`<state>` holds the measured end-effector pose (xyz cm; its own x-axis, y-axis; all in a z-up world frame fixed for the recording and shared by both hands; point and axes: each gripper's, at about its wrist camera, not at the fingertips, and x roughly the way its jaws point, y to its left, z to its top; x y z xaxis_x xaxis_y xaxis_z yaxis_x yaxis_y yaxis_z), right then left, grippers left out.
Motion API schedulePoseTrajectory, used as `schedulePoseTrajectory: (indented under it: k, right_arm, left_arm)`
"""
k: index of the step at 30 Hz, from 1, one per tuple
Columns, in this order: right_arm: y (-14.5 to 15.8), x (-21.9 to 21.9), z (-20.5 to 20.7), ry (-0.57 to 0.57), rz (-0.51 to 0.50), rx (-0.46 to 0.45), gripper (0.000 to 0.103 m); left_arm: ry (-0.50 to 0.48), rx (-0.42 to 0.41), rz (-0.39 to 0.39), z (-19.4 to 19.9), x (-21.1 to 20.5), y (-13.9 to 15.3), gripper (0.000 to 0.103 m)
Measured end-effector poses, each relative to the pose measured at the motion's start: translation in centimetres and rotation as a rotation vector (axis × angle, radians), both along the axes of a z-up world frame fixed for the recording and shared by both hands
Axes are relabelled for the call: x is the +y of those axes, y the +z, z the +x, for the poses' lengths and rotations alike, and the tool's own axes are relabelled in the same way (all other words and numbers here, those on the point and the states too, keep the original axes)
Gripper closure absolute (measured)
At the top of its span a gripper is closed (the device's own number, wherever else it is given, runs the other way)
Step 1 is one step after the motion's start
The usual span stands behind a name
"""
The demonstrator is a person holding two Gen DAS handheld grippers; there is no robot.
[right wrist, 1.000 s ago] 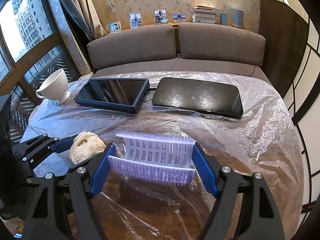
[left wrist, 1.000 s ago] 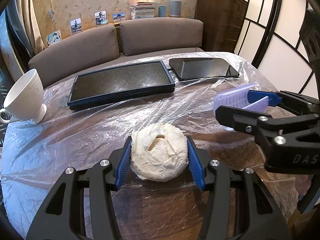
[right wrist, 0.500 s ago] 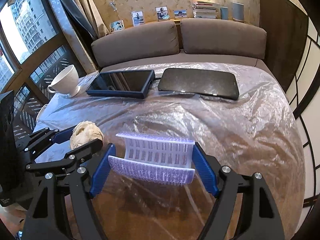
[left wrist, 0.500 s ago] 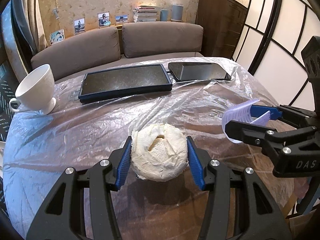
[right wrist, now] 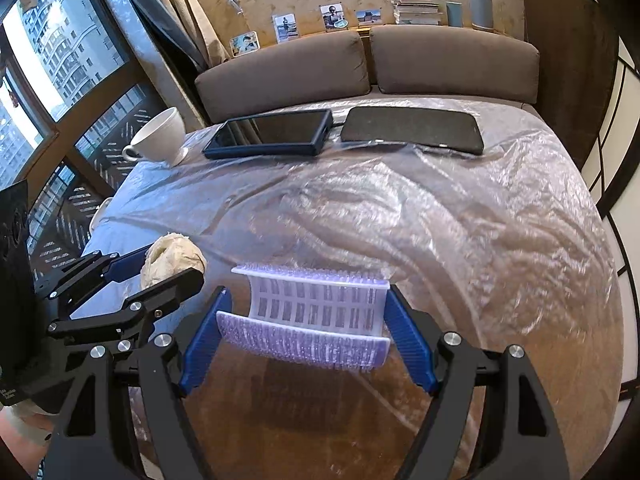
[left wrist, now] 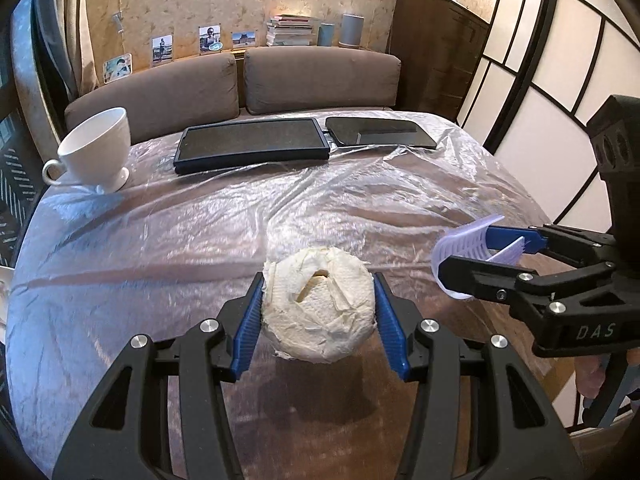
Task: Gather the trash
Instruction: 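Carry the paper ball with the left tool while the right tool carries the roller toward the bin, then lower the paper ball with the left tool while the right tool lowers the roller into the bin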
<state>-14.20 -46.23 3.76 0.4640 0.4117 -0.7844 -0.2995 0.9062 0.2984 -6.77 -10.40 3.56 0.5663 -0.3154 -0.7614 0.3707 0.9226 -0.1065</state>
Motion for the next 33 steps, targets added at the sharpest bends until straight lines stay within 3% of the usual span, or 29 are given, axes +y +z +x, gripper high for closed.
schedulePoseTrajectory:
  k: [33]
  right_arm:
    - [-0.2,-0.2,-11.4,0.064,0.031,0.12,0.027]
  left_arm:
    - [-0.022,0.04,-0.029,-10.3,2.7,0.5,0.05]
